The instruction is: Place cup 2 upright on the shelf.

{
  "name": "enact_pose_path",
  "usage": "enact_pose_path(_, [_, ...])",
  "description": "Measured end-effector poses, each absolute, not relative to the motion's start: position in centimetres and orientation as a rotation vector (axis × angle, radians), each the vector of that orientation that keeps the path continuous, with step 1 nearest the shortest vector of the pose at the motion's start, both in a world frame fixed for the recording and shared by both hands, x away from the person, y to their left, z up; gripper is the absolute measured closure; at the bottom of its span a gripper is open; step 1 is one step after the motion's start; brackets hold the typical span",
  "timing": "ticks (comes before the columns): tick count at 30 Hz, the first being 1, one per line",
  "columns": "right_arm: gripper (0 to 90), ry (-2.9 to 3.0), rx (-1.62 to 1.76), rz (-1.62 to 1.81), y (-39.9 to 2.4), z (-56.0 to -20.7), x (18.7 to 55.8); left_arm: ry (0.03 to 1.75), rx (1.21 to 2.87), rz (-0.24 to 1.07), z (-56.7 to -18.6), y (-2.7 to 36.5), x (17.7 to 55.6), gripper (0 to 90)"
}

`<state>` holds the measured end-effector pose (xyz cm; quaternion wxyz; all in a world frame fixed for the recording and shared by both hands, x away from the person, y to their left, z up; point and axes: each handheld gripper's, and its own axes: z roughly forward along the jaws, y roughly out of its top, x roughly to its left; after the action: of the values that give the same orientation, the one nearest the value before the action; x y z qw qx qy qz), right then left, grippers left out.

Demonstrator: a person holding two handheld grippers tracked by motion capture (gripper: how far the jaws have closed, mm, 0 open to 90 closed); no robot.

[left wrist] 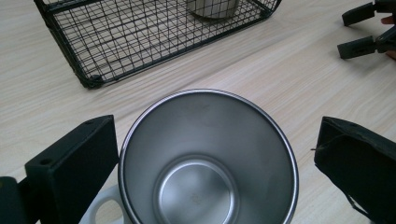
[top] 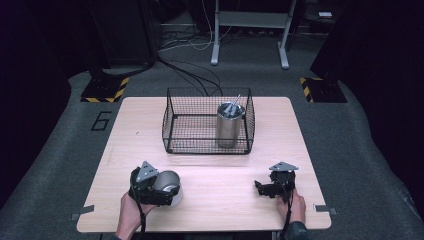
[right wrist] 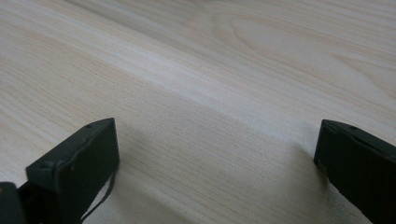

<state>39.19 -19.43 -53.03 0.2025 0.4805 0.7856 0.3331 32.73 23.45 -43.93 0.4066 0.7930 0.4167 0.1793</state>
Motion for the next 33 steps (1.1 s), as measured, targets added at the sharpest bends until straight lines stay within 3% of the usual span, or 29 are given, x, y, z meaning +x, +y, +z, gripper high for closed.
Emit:
enact_pose_path(14, [0.0, 2.196, 1.338, 0.932, -19.4, -53.0, 39.2, 1.072, 2.055, 0.435, -45.5, 22.7, 33.7, 0.7])
enact_pose_path(18, [0.0, 2.197, 1.336, 0.932, -19.4, -53.0, 39.2, 1.092, 2.047, 0.454, -45.8, 22.6, 33.7, 5.6])
enact_pose_path(33, [0.0, 2.199, 1.333, 0.933, -19.5, -53.0, 39.2, 1.091, 2.010, 0.443, -45.4, 23.1, 33.7, 6.5])
